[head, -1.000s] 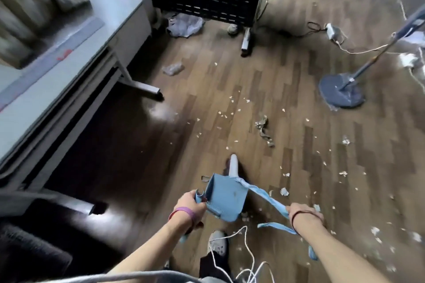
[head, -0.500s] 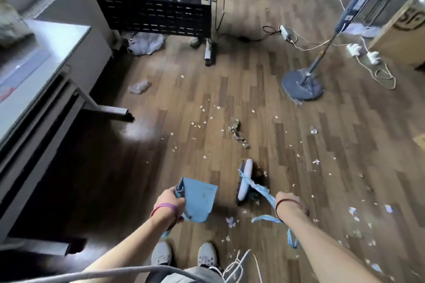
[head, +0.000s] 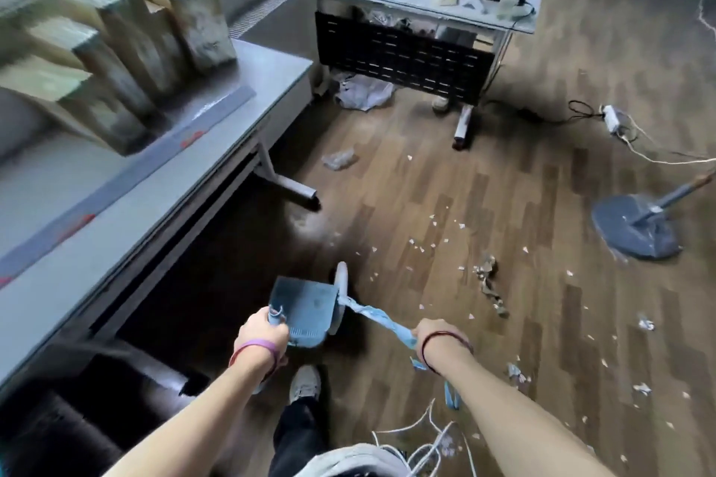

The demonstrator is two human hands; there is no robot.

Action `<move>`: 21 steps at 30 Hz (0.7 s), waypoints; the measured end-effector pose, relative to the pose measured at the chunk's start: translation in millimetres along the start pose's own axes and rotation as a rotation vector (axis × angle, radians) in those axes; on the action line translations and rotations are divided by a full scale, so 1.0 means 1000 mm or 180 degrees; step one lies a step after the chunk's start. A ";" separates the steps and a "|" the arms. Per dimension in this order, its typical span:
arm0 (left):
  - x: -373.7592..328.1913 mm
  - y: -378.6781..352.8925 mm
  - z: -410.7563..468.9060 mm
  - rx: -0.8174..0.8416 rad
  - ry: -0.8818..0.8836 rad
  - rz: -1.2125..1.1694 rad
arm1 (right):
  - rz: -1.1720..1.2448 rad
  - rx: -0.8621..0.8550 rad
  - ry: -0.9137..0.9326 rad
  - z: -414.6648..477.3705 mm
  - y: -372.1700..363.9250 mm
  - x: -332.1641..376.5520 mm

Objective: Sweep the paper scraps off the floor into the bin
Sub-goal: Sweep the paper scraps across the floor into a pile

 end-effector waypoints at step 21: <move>0.007 0.126 0.170 -0.0277 0.0987 -0.0520 | -0.0680 0.0293 0.0756 0.178 0.071 0.230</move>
Point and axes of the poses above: each hand's wrist, its own z-axis towards the middle knuckle, its own y-axis out of the back of the hand, x = y × z, the point moved 7 cm from there along z, towards the middle knuckle, and after that the axes turned 8 degrees about y, right-handed, at the moved point
